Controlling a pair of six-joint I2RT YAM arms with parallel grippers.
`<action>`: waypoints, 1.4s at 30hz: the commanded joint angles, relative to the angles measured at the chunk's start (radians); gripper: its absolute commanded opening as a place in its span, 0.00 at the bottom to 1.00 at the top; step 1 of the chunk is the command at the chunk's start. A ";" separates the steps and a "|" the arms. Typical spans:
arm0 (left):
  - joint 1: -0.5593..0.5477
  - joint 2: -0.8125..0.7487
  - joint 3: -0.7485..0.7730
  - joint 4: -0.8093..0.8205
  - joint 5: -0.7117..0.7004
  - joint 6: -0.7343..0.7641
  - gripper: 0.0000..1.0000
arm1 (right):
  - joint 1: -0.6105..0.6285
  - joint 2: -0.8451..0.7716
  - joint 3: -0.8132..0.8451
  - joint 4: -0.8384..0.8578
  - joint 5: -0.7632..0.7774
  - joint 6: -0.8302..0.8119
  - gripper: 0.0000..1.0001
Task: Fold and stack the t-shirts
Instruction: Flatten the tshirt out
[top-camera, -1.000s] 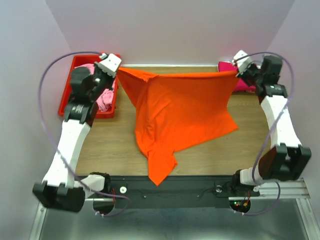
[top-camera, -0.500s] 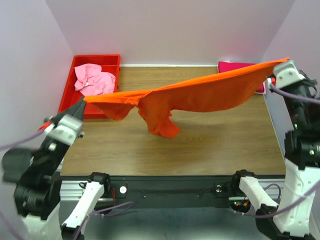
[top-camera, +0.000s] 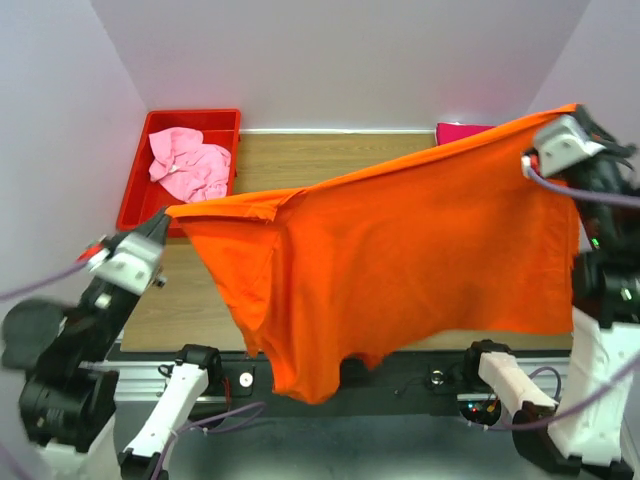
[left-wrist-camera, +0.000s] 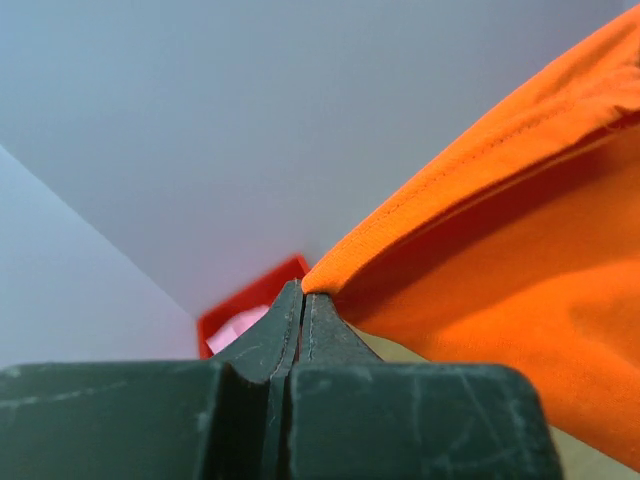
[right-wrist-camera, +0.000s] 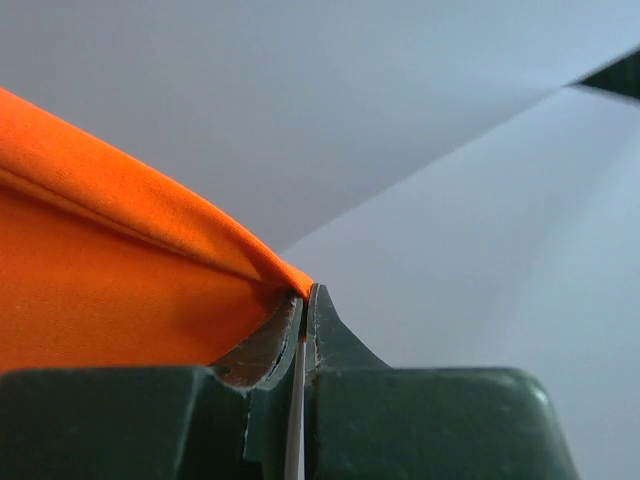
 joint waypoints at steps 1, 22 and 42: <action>0.009 0.100 -0.209 0.035 -0.054 0.040 0.00 | -0.015 0.109 -0.189 -0.021 -0.102 -0.073 0.01; -0.006 0.862 -0.540 0.672 -0.181 -0.041 0.00 | 0.120 0.704 -0.527 0.359 -0.055 -0.139 0.01; -0.018 1.224 -0.194 0.637 -0.287 -0.052 0.00 | 0.120 0.953 -0.351 0.325 0.135 -0.035 0.01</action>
